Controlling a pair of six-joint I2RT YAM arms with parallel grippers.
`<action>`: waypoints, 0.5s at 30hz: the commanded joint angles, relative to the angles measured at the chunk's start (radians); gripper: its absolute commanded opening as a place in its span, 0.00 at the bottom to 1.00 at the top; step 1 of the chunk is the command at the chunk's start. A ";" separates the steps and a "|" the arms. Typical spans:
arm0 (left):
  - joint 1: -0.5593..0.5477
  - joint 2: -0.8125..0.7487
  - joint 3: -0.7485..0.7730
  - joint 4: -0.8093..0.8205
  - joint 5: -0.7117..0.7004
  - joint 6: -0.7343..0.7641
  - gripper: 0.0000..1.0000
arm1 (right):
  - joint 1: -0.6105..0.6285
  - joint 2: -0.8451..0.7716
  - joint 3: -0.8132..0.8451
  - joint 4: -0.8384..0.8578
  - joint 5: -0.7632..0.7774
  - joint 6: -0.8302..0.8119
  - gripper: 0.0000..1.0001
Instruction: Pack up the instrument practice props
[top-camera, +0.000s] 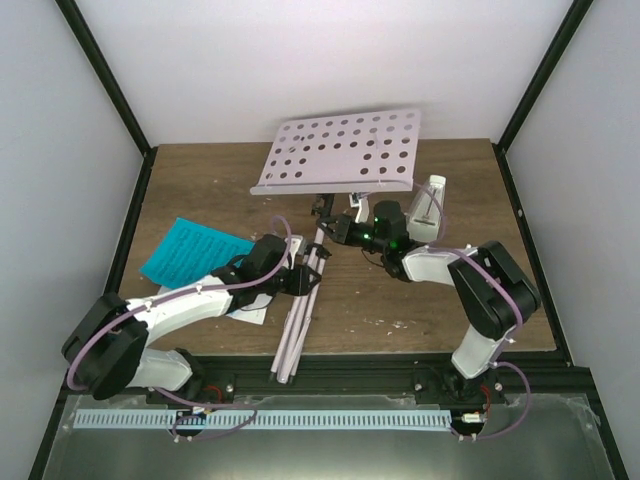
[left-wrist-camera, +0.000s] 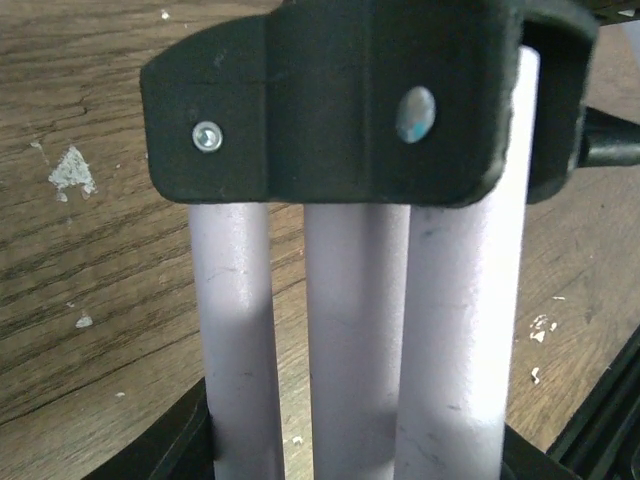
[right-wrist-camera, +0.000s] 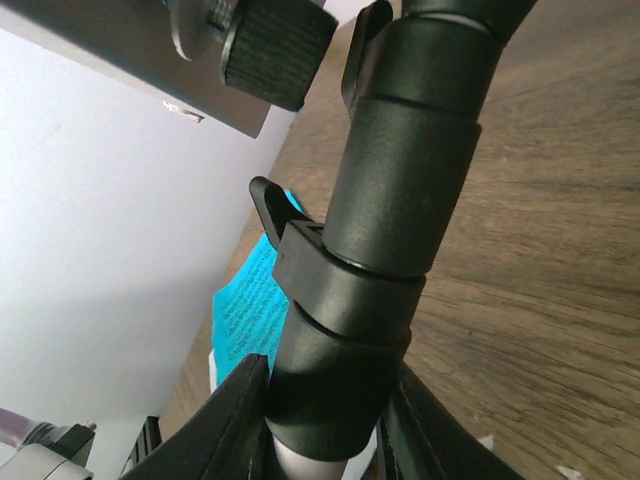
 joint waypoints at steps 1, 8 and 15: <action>0.033 0.028 0.028 0.110 -0.086 0.030 0.00 | -0.052 0.038 -0.016 0.113 0.138 -0.252 0.32; 0.042 0.084 0.014 0.154 -0.085 0.003 0.00 | -0.053 0.086 -0.051 0.189 0.117 -0.271 0.48; 0.052 0.105 0.004 0.161 -0.102 -0.018 0.00 | -0.054 0.098 -0.071 0.218 0.115 -0.284 0.54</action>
